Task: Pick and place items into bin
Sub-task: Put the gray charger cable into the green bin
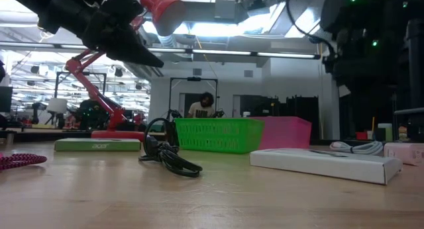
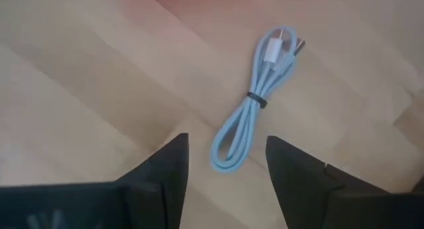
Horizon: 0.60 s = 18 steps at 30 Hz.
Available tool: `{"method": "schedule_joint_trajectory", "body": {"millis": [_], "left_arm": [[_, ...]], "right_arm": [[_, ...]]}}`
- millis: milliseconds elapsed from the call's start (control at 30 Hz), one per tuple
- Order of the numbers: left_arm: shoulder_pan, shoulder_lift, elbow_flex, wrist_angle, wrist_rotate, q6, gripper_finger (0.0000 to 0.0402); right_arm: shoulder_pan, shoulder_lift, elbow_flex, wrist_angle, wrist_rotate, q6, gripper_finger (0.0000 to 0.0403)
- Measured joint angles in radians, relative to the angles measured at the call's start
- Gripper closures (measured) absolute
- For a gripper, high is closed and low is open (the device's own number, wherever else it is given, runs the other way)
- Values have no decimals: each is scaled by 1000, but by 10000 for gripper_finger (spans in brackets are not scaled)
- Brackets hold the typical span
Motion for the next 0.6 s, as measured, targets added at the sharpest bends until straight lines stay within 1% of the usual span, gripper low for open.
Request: {"method": "schedule_joint_trajectory", "body": {"millis": [200,367,500,600], "left_arm": [[0,0,0,-2,1,0,398],[0,0,0,-2,2,-1,398],[0,0,0,-3,2,-17,398],[0,0,0,-3,2,-19,398]], "right_arm": [[-9,68,0,52,6,2,222],[-56,117,-2,60,20,1,222],[-95,135,-56,109,3,-7,222],[-116,132,-123,217,-33,-30,222]]}}
